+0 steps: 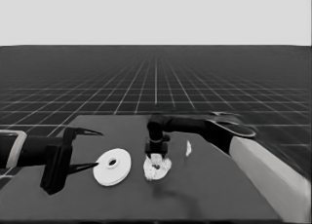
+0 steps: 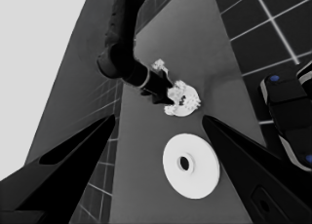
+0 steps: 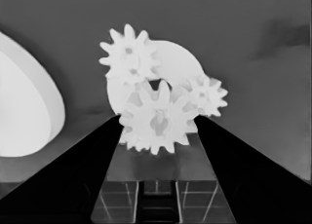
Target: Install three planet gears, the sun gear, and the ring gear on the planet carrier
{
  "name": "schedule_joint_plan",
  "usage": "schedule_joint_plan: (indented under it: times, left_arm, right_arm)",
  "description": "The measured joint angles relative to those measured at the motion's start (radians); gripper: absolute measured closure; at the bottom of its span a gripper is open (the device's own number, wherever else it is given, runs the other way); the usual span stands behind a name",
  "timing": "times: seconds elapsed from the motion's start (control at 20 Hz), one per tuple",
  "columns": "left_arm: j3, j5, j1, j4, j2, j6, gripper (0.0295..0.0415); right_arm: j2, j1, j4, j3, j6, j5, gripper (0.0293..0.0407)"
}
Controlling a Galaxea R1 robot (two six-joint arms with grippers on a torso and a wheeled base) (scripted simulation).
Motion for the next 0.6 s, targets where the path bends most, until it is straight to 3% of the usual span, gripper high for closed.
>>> schedule_joint_plan:
  times: [0.6]
  left_arm:
    - [0.0,0.0,0.0,0.0,0.0,0.0,0.0326]
  right_arm:
    - [0.01,-0.052,-0.038,-0.037,0.008,0.016,0.0391]
